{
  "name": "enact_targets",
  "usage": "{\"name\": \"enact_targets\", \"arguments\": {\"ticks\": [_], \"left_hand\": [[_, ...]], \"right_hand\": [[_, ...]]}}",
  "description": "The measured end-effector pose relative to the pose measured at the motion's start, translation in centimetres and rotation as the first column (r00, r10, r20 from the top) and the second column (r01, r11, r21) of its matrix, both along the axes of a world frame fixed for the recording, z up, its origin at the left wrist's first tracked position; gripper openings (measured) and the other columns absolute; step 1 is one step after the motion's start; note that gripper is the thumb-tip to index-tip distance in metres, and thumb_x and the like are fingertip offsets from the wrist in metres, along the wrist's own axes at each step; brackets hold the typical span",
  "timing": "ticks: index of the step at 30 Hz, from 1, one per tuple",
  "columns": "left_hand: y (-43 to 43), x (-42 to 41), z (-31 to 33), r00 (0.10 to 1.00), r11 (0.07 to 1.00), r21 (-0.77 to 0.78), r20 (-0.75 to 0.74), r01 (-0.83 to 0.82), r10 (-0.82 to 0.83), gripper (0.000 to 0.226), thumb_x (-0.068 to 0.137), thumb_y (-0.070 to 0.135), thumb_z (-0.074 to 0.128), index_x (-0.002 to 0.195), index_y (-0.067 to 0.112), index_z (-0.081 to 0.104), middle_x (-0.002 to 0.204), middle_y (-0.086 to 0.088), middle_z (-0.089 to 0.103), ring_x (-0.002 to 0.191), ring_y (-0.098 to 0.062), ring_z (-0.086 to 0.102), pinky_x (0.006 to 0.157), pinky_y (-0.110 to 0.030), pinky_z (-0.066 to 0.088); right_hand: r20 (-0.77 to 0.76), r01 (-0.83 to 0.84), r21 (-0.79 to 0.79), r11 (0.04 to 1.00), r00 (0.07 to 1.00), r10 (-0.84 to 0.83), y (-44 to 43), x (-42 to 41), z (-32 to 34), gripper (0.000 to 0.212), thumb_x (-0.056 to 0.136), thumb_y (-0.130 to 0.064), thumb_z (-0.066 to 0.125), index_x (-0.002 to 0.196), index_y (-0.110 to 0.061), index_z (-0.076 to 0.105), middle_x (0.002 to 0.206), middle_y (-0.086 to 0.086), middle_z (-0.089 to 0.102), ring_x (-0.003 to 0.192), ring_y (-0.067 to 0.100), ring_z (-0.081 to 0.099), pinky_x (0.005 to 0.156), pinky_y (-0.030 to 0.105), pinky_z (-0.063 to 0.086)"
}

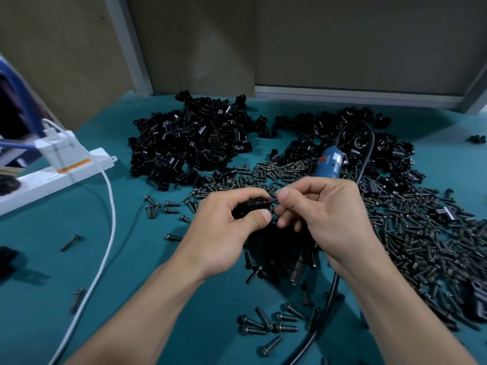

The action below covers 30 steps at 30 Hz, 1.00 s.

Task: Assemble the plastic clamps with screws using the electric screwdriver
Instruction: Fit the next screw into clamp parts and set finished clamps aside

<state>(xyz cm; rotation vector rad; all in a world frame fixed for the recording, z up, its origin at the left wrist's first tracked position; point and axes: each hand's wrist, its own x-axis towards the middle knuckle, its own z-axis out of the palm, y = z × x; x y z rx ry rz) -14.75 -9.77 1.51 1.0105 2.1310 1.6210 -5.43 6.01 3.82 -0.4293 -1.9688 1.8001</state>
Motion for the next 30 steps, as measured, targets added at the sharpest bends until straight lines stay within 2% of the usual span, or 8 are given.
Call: {"name": "enact_targets", "arguments": {"ticks": [2,8,14,19,23,26,28,30], "left_hand": [[0.0,0.0,0.0,1.0,1.0,0.0,-0.024,0.013,-0.013,0.02,0.089,0.035,0.071,0.103,0.048,0.074,0.097,0.018,0.078,0.095,-0.005,0.073,0.086,-0.028,0.058],[-0.1,0.0,0.2,1.0,1.0,0.027,0.0,0.014,-0.014,0.019,0.089,0.035,0.071,0.105,0.044,0.075,0.098,0.013,0.079,0.095,-0.008,0.074,0.087,-0.031,0.058],[0.0,0.5,0.2,1.0,1.0,0.013,-0.006,0.001,-0.001,0.017,0.088,0.035,0.07,0.103,0.038,0.077,0.095,0.01,0.079,0.092,-0.014,0.075,0.084,-0.038,0.058],[0.0,0.7,0.3,0.997,0.999,0.013,-0.068,-0.031,0.032,0.021,0.088,0.032,0.071,0.105,0.043,0.076,0.096,0.017,0.079,0.093,-0.008,0.075,0.083,-0.038,0.061],[-0.1,0.9,0.2,0.994,1.0,0.0,-0.107,-0.025,0.025,0.028,0.087,0.031,0.072,0.112,0.042,0.077,0.103,0.023,0.077,0.099,-0.001,0.073,0.087,-0.03,0.059],[0.0,0.9,0.3,0.995,1.0,-0.001,-0.096,-0.014,0.013,0.026,0.087,0.033,0.072,0.112,0.04,0.078,0.103,0.021,0.078,0.099,-0.002,0.074,0.087,-0.031,0.06],[0.0,0.8,0.3,0.995,1.0,-0.005,-0.095,-0.028,0.027,0.022,0.089,0.032,0.072,0.109,0.038,0.078,0.098,0.019,0.078,0.094,-0.005,0.075,0.084,-0.034,0.06],[0.0,0.5,0.2,0.995,0.999,-0.007,-0.092,-0.042,0.041,0.02,0.091,0.025,0.075,0.106,0.038,0.078,0.093,0.015,0.079,0.088,-0.007,0.074,0.081,-0.037,0.06]], "right_hand": [[-0.011,-0.007,0.015,1.0,1.0,0.007,0.0,0.1,0.0,0.015,0.089,-0.008,0.078,0.074,-0.011,0.076,0.066,0.012,0.073,0.051,0.021,0.068,0.046,0.022,0.049],[0.015,0.087,0.212,0.973,0.996,-0.092,-0.8,0.2,0.0,0.021,0.092,-0.025,0.077,0.073,-0.018,0.072,0.059,0.003,0.07,0.04,0.009,0.054,0.042,0.019,0.044],[-0.001,0.174,0.191,0.966,0.984,-0.177,-1.4,0.2,-0.1,0.026,0.092,-0.032,0.076,0.069,-0.021,0.07,0.056,0.003,0.067,0.041,0.012,0.05,0.041,0.027,0.041],[-0.009,0.179,0.217,0.96,0.983,-0.181,-2.4,-0.1,-0.7,0.033,0.093,-0.034,0.075,0.064,-0.02,0.067,0.049,-0.003,0.061,0.04,0.003,0.044,0.041,0.018,0.036],[0.044,0.159,0.45,0.879,0.979,-0.2,-2.2,-0.3,-0.7,0.049,0.099,-0.053,0.054,0.058,-0.026,0.059,0.047,-0.012,0.051,0.045,0.006,0.047,0.045,0.015,0.034],[0.088,0.093,0.498,0.862,0.984,-0.157,-2.0,-0.1,-0.4,0.051,0.098,-0.066,0.038,0.062,-0.037,0.059,0.047,-0.011,0.052,0.047,0.008,0.049,0.047,0.018,0.034],[0.073,0.025,0.51,0.86,0.995,-0.073,-1.4,0.4,-0.2,0.053,0.105,-0.058,0.039,0.065,-0.029,0.057,0.052,-0.006,0.053,0.047,0.006,0.048,0.048,0.017,0.035],[0.116,-0.095,0.534,0.84,0.993,0.038,-0.4,0.8,0.4,0.042,0.106,-0.041,0.05,0.068,-0.025,0.057,0.059,-0.004,0.057,0.05,0.004,0.048,0.048,0.018,0.037]]}}
